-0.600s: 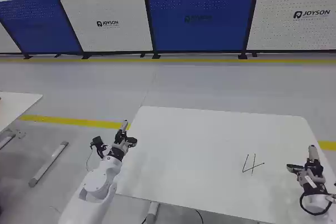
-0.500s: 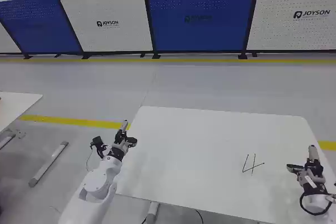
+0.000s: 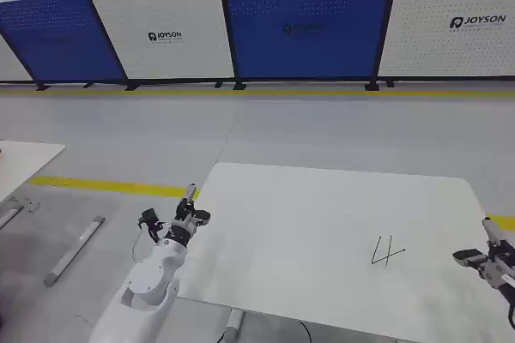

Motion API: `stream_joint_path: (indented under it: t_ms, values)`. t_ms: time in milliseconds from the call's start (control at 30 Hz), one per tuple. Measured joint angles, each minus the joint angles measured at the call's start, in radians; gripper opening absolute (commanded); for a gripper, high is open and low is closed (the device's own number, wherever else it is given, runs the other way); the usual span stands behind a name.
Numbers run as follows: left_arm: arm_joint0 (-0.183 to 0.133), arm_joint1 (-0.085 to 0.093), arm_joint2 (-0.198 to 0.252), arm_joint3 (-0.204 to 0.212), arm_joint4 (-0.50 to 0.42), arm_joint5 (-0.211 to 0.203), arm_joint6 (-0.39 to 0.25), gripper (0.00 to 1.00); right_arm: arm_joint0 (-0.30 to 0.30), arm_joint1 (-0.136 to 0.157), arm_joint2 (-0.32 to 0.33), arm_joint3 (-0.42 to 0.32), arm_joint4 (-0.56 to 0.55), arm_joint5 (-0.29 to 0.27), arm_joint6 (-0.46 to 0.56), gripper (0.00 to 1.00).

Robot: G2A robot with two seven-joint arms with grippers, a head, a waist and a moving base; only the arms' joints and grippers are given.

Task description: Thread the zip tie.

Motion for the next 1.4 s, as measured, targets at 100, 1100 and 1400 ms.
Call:
stream_joint_path:
  t_ms: [100, 1100, 1400]
  values:
    - [0.000, 0.000, 0.000, 0.000, 0.000, 0.000, 0.000, 1.00, 0.006, 0.003, 0.003, 0.003, -0.019, 0.006, 0.037, 1.00]
    - [0.000, 0.000, 0.000, 0.000, 0.000, 0.000, 0.000, 1.00, 0.507, 0.081, -0.248, 0.420, -0.320, 0.141, 0.671, 1.00]
    - [0.000, 0.000, 0.000, 0.000, 0.000, 0.000, 0.000, 1.00, 0.524, 0.082, -0.270, 0.471, -0.335, 0.137, 0.688, 1.00]
